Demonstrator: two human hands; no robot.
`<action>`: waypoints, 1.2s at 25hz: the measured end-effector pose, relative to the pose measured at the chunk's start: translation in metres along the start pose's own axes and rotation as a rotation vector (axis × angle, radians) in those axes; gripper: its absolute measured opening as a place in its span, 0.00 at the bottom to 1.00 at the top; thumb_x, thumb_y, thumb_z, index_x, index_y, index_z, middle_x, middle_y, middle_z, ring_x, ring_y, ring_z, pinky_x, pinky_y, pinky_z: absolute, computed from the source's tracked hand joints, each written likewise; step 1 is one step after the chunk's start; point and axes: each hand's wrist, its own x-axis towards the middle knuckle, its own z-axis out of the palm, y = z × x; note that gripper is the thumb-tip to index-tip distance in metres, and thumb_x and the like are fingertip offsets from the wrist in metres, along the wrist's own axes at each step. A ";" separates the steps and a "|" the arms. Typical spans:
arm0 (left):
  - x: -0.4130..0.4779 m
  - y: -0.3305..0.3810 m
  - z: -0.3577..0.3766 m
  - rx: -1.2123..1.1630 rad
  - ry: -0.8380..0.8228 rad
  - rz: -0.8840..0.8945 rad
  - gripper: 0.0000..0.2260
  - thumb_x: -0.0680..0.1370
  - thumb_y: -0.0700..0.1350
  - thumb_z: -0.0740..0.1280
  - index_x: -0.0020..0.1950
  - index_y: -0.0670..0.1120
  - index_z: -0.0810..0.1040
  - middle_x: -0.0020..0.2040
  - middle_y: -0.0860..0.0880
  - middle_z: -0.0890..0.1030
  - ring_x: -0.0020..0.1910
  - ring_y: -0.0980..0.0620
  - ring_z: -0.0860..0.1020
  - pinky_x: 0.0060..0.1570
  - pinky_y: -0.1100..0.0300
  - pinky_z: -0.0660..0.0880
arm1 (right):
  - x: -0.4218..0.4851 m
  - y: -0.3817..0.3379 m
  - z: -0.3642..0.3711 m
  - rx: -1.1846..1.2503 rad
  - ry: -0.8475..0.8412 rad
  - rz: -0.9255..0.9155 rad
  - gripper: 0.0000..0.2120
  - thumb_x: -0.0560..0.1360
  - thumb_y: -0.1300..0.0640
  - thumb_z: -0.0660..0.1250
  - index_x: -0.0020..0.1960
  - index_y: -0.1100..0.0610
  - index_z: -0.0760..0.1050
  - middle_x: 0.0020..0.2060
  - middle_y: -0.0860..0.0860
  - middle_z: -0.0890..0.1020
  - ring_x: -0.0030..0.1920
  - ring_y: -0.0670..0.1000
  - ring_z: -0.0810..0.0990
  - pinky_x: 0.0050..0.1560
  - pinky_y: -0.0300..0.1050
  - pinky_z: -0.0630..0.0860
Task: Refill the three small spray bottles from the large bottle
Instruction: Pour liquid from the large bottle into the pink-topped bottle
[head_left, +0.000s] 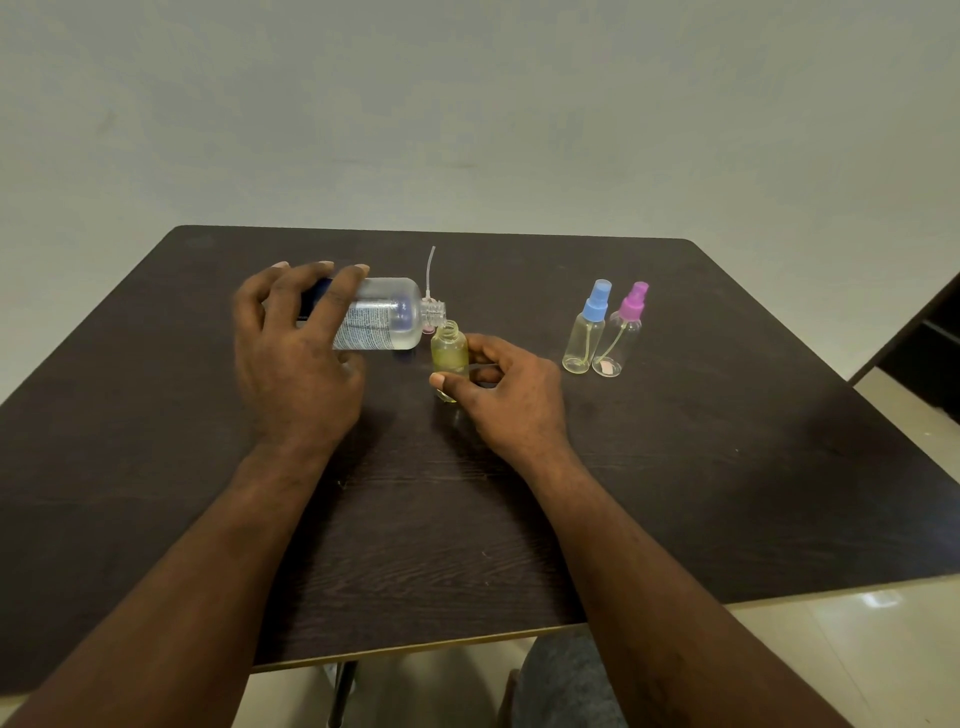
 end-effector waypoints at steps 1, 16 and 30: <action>0.000 0.000 0.000 0.002 0.001 -0.001 0.34 0.71 0.36 0.72 0.76 0.54 0.75 0.72 0.49 0.74 0.74 0.41 0.65 0.58 0.42 0.78 | 0.000 0.000 0.000 -0.001 -0.001 0.001 0.21 0.73 0.52 0.81 0.65 0.47 0.83 0.42 0.30 0.80 0.47 0.32 0.82 0.52 0.30 0.79; 0.000 0.001 -0.001 -0.013 0.004 0.006 0.34 0.71 0.35 0.72 0.76 0.54 0.75 0.72 0.49 0.74 0.74 0.40 0.66 0.60 0.42 0.78 | 0.000 -0.002 0.000 0.008 0.003 0.018 0.22 0.73 0.51 0.81 0.65 0.47 0.83 0.54 0.40 0.87 0.51 0.37 0.84 0.52 0.30 0.79; 0.001 0.001 -0.002 -0.017 0.004 0.010 0.34 0.71 0.35 0.72 0.76 0.54 0.75 0.72 0.48 0.74 0.73 0.39 0.66 0.60 0.42 0.77 | -0.002 -0.004 0.000 0.009 -0.007 0.033 0.23 0.73 0.52 0.81 0.66 0.47 0.82 0.55 0.41 0.87 0.52 0.38 0.84 0.56 0.36 0.82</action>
